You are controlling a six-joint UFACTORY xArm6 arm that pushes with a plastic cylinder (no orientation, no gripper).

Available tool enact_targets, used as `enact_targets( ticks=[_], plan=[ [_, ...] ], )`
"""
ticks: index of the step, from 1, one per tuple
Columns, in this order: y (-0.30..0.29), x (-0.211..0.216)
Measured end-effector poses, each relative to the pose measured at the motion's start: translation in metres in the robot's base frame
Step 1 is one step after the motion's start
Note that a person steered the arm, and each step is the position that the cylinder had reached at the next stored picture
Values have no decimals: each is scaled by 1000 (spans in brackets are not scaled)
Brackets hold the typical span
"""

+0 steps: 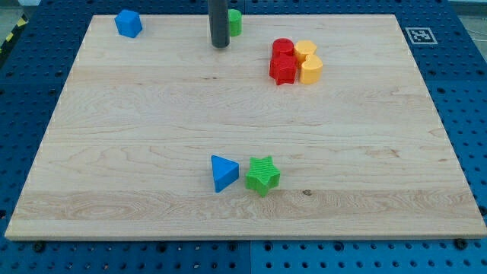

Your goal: Move the arm between the red and yellow blocks

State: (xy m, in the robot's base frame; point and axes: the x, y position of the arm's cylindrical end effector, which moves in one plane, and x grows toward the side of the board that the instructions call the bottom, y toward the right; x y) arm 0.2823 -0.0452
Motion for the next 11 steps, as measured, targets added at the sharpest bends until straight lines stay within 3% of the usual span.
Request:
enact_targets(
  ticks=[2,4,7,11],
  plan=[
    [14,31],
    [70,79],
    [125,117],
    [134,82]
  ],
)
